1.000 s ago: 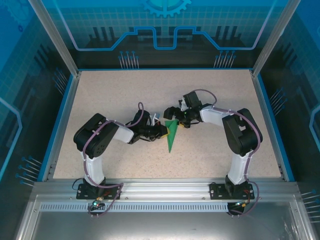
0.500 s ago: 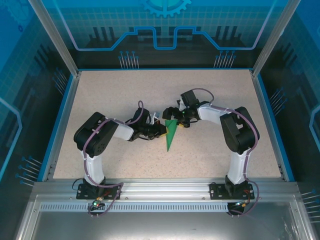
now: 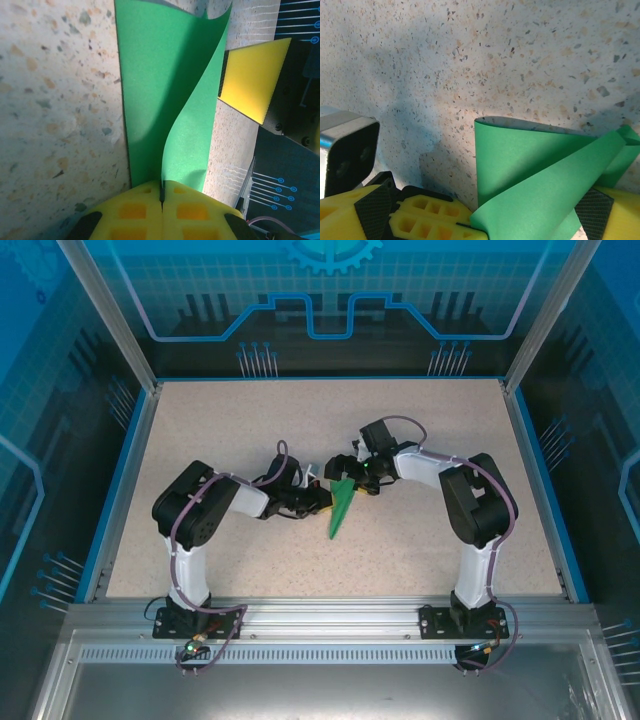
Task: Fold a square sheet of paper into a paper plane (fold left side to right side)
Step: Fold the wing for the fifth time at the center of the table.
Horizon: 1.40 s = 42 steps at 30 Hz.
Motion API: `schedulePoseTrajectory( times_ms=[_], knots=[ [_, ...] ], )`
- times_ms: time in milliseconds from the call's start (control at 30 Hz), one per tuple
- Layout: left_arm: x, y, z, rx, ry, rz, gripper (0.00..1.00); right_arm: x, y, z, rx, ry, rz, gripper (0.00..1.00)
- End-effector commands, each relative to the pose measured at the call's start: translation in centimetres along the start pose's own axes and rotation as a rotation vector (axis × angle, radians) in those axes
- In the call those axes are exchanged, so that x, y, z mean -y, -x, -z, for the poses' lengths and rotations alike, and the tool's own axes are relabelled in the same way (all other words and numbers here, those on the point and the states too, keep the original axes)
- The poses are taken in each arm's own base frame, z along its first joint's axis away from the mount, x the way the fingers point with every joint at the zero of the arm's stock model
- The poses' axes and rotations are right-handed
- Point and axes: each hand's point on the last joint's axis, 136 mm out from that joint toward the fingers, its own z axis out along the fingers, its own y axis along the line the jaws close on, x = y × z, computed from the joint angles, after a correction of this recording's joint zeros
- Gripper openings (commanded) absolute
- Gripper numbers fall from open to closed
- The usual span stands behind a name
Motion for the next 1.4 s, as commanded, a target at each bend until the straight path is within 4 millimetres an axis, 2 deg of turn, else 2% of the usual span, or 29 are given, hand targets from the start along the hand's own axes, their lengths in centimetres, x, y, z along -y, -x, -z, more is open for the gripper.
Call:
schedulePoseTrajectory(
  times_ms=[0, 300, 467, 533, 600, 633, 767, 867, 967, 1167, 1367],
  knots=[
    [-0.5, 0.3, -0.2, -0.01, 0.008, -0.011, 0.0, 1.5, -2.3, -1.2, -0.084, -0.059, -0.022, 0.99],
    [-1.5, -0.5, -0.4, -0.037, 0.036, 0.019, 0.0, -0.4, 0.1, 2.2, 0.051, 0.008, 0.009, 0.99],
    [-1.6, -0.7, -0.4, -0.045, 0.035, 0.027, 0.0, 0.2, 0.2, 4.0, 0.092, -0.008, 0.002, 0.99],
    [-1.6, -0.7, -0.5, -0.047, 0.034, 0.027, 0.0, 0.4, -0.2, 4.3, 0.089, -0.012, 0.004, 0.88],
    [-1.6, -0.7, -0.5, -0.047, 0.033, 0.025, 0.0, 0.6, -0.7, 4.3, 0.076, -0.009, 0.004, 0.7],
    [-1.6, -0.7, -0.5, -0.048, 0.034, 0.026, 0.0, 0.7, -1.1, 4.2, 0.064, -0.002, 0.0, 0.58],
    [-1.6, -0.7, -0.5, -0.049, 0.035, 0.028, 0.0, 0.6, -2.1, 3.4, 0.033, 0.035, -0.009, 0.26],
    [-1.7, -0.7, -0.5, -0.048, 0.037, 0.029, 0.0, 0.1, -2.2, 2.7, 0.015, 0.057, -0.006, 0.09],
    [-1.7, -0.7, -0.5, -0.05, 0.04, 0.031, 0.0, -0.4, -2.1, 2.1, 0.002, 0.053, 0.008, 0.03],
    [-1.9, -0.7, -0.6, -0.055, 0.047, 0.037, 0.0, 0.1, -2.2, 0.5, -0.039, -0.013, 0.031, 0.02],
    [-2.0, -0.8, -0.7, -0.06, 0.051, 0.039, 0.0, 0.9, -2.5, -0.1, -0.063, -0.073, 0.058, 0.02]
  ],
)
